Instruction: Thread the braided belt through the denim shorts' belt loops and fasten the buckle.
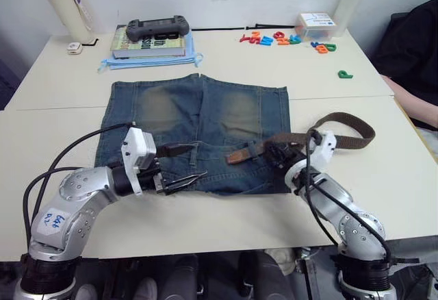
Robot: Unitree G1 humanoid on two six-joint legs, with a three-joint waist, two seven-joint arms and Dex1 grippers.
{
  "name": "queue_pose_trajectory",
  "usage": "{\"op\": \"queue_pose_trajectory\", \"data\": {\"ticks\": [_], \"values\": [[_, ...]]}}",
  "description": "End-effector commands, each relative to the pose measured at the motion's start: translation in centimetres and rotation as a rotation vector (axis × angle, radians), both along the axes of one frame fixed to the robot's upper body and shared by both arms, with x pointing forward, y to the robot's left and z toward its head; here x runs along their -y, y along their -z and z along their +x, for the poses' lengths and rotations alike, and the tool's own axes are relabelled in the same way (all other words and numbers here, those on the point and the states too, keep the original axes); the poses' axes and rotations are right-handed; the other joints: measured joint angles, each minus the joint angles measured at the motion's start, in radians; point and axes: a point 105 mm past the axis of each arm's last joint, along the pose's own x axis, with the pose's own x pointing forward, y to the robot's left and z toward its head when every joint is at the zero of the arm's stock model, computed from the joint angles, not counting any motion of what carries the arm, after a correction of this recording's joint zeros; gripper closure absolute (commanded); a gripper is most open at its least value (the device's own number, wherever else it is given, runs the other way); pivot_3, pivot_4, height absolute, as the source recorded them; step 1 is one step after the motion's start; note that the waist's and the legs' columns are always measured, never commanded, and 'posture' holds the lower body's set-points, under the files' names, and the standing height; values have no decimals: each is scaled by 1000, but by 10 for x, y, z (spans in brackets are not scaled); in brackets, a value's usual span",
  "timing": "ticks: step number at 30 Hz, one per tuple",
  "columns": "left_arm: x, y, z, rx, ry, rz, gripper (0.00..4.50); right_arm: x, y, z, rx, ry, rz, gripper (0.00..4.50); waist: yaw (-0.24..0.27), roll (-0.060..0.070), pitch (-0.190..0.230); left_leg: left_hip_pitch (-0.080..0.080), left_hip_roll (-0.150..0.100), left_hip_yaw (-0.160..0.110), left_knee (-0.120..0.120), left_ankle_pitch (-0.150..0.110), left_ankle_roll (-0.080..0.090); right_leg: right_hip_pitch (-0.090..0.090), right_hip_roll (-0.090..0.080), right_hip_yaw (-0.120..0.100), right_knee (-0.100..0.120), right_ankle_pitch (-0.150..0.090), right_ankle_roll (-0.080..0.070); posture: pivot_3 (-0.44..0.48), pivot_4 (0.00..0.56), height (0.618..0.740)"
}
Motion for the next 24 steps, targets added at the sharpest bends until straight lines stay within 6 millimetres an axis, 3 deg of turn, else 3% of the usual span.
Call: {"op": "queue_pose_trajectory", "data": {"ticks": [1,5,17,20,24], "values": [[13,3,3,40,0,24,588,-17,-1,-1,-9,-50,8,4500,0,0,0,0,0,0,0,0,0,0,0,0,0,0,0,0,150,667],[20,4,8,46,-14,18,588,-22,2,-2,-34,-61,9,4500,0,0,0,-1,0,0,0,0,0,0,0,0,0,0,0,0,150,667],[18,15,25,53,-76,80,588,-13,4,-2,-54,-32,-3,4500,1,0,0,-1,0,0,0,0,0,0,0,0,0,0,0,0,150,667],[17,18,27,55,-81,91,481,-8,-1,-2,-39,-16,0,3464,1,0,0,-1,0,0,0,0,0,0,0,0,0,0,0,0,150,667],[18,16,29,60,-78,83,481,6,-17,-6,8,6,2,1532,5,0,0,-1,0,0,0,0,0,0,0,0,0,0,0,0,150,667]]}}
